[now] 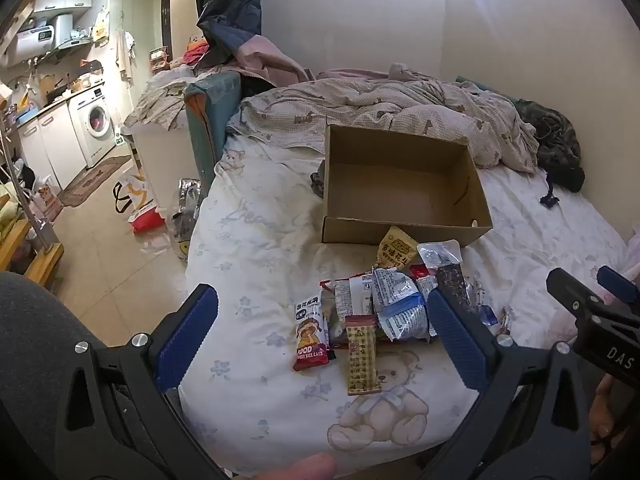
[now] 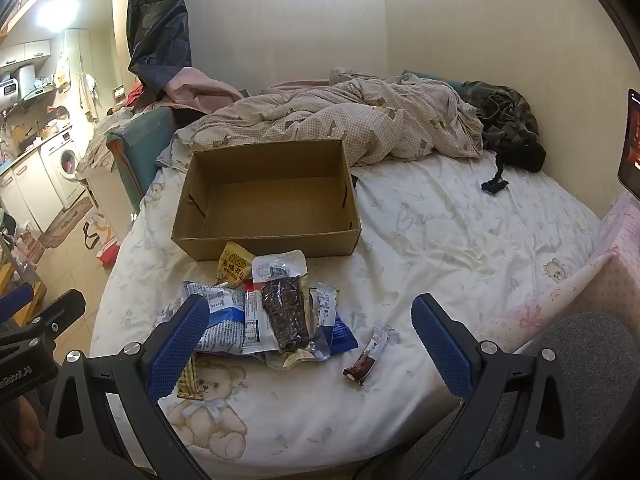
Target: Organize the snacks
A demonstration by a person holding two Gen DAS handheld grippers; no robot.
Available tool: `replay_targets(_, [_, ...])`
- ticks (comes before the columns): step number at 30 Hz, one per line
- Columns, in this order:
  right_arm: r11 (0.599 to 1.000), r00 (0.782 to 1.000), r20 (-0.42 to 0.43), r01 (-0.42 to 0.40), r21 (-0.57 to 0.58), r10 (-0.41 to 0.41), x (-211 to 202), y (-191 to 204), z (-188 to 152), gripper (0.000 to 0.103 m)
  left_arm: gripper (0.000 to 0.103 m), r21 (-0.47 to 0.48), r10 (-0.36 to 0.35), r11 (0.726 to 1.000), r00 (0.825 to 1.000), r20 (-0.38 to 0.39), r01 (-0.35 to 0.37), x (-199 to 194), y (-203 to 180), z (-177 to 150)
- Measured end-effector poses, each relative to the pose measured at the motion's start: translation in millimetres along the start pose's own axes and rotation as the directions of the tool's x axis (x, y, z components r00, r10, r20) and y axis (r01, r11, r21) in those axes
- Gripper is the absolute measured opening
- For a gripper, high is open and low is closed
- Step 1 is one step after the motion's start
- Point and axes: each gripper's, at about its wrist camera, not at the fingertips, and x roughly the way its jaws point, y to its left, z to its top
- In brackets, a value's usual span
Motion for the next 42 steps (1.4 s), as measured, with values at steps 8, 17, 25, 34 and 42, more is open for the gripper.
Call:
replay_targets(8, [1.0,1.0,0.002,0.001,0.001,-0.001,0.4,0.6,-0.1,0.103,0.103,-0.011,-0.007,1.0,1.0,-0.008,0.006,1.3,1.2,0.4])
replay_targets(17, [1.0,1.0,0.001,0.0,-0.002,0.0,1.5,1.8,0.2,0.103,0.103,-0.012,-0.004,1.0,1.0,-0.005,0.004,2.3,3.7,-0.8])
replay_targets(25, [1.0,1.0,0.002,0.0,0.001,0.0,0.5,4.0,-0.8,0.103,0.103,-0.012,-0.001,1.0,1.0,-0.005,0.001,3.7,5.3,-0.7])
replay_targets(34, [1.0,1.0,0.001,0.001,-0.001,-0.001,0.5,3.3,-0.3,0.103,0.103,-0.01,0.011,1.0,1.0,-0.005,-0.011,-0.5,4.1,-2.7])
replay_targets(42, [1.0,1.0,0.0,0.001,0.005,-0.001,0.6,3.0,-0.5,0.103,0.103,-0.013,0.013,1.0,1.0,-0.006,-0.013,0.2,4.5,-3.5])
